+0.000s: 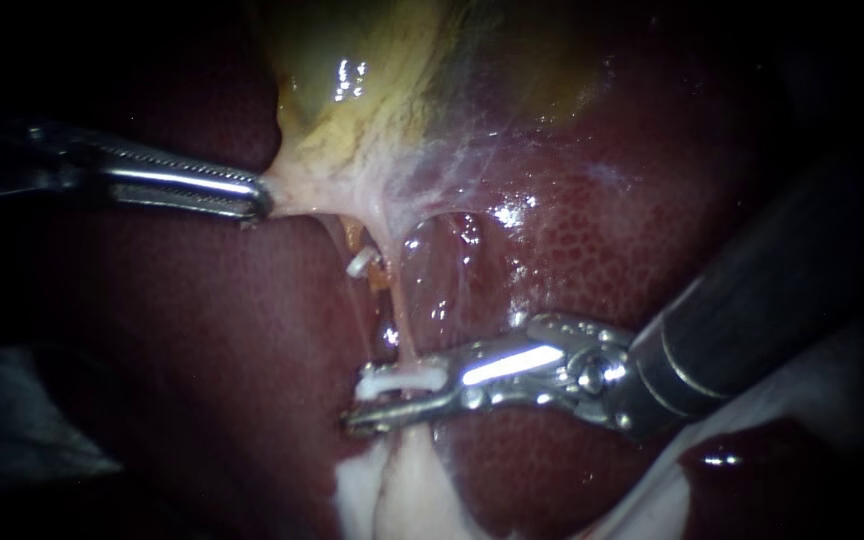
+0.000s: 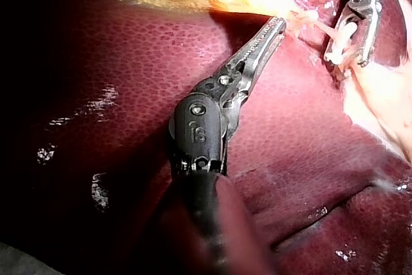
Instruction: Going back first clip right tube
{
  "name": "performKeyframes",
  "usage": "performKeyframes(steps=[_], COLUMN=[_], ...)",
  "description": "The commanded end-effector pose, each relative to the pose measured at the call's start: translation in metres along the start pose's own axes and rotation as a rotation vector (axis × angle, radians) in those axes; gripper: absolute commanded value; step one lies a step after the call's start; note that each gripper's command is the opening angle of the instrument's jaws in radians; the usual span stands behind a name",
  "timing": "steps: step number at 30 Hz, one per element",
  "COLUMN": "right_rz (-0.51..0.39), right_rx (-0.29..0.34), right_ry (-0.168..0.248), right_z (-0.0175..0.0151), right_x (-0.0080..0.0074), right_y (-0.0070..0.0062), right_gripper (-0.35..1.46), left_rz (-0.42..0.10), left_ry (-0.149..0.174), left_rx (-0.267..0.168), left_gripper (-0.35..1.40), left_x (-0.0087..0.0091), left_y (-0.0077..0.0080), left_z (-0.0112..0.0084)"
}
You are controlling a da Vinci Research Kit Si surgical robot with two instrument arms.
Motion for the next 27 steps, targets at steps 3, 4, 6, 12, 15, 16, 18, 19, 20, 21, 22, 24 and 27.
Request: performKeyframes(steps=[3,4,6,12,15,16,18,19,20,21,22,24,27], right_rz=[-0.033,-0.041,-0.059,-0.108,-0.139,-0.168,-0.203,-0.226,-0.237,-0.243,-0.260,-0.283,-0.343], right_rx=[-0.056,-0.064,-0.081,-0.084,-0.084,-0.087,-0.097,-0.098,-0.098,-0.096,-0.094,-0.092,-0.097], right_ry=[0.017,0.018,0.021,0.004,-0.002,-0.014,-0.042,-0.052,-0.055,-0.056,-0.057,-0.061,-0.092], right_z=[-0.0006,-0.0008,-0.0012,-0.0032,-0.0041,-0.0045,-0.0051,-0.0055,-0.0057,-0.0060,-0.0063,-0.0066,-0.0070], right_x=[0.0001,0.0001,0.0002,0.0009,0.0013,0.0014,0.0017,0.0017,0.0018,0.0018,0.0018,0.0019,0.0020], right_y=[0.0003,0.0003,0.0002,-0.0003,-0.0005,-0.0006,-0.0009,-0.0010,-0.0012,-0.0013,-0.0014,-0.0017,-0.0023], right_gripper=[0.49,0.49,0.50,0.50,0.50,0.50,0.50,0.50,0.50,0.50,0.50,0.50,0.50], left_rz=[0.000,0.000,0.000,0.001,0.001,0.001,0.001,0.001,0.001,0.001,0.001,0.002,0.002], left_ry=[0.000,0.000,0.000,0.000,0.000,0.000,0.000,0.000,0.000,0.000,0.000,0.000,0.000], left_rx=[-0.001,-0.001,-0.001,-0.003,-0.003,-0.003,-0.003,-0.003,-0.003,-0.004,-0.004,-0.004,-0.004], left_gripper=[-0.35,-0.35,-0.35,-0.35,-0.35,-0.35,-0.35,-0.35,-0.35,-0.35,-0.35,-0.35,-0.35], left_x=[0.0000,0.0000,-0.0001,-0.0001,-0.0002,-0.0002,-0.0002,-0.0002,-0.0002,-0.0002,-0.0002,-0.0003,-0.0003], left_y=[0.0000,0.0000,0.0000,0.0000,0.0000,0.0000,0.0000,-0.0001,-0.0001,-0.0001,-0.0001,-0.0002,-0.0002], left_z=[0.0000,0.0000,-0.0001,-0.0003,-0.0004,-0.0004,-0.0004,-0.0004,-0.0004,-0.0005,-0.0005,-0.0005,-0.0005])
